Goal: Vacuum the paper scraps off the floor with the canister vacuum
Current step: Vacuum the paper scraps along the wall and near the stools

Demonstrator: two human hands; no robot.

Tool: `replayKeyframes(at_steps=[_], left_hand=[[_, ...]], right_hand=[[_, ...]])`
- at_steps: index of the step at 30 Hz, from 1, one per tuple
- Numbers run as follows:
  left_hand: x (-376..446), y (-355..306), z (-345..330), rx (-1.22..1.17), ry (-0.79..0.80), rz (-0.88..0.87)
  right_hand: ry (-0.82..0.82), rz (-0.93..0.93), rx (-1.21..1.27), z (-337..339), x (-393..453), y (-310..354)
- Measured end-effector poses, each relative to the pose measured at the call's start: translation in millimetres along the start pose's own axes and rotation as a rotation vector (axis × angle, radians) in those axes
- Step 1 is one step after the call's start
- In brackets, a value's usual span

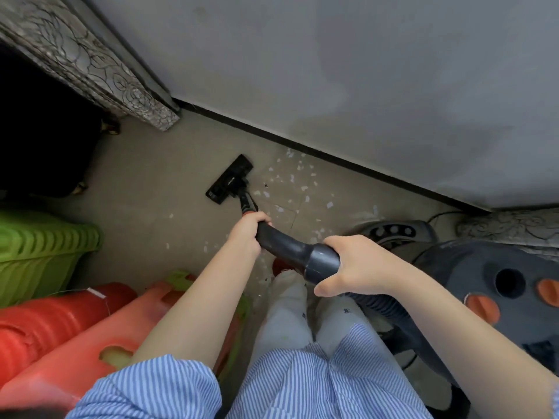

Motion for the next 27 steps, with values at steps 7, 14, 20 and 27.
replayKeyframes(at_steps=[7, 14, 20, 27], left_hand=[[-20.5, 43.8, -37.2, 0.107, 0.092, 0.012], [-49.7, 77.7, -117.1, -0.054, 0.054, -0.008], [-49.7, 95.5, -143.5, 0.024, -0.016, 0.072], [-49.8, 99.0, -146.6, 0.209, -0.08, 0.069]], right_hand=[[0.142, -0.024, 0.145, -9.0, -45.9, -56.7], [-0.238, -0.136, 0.111, -19.8, -74.2, -175.8], [0.115, -0.111, -0.563, -68.9, -64.2, -243.1], [0.146, -0.232, -0.76, -88.8, -47.4, -249.3]])
Point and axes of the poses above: each hand's wrist, its own x-axis towards the middle knuckle, its own z-axis out of the back of the hand, y = z × x, the point moved 3 cm from there along x, towards the middle knuckle, and after that the axes turned 1 degree about x, right-handed, at the moved point
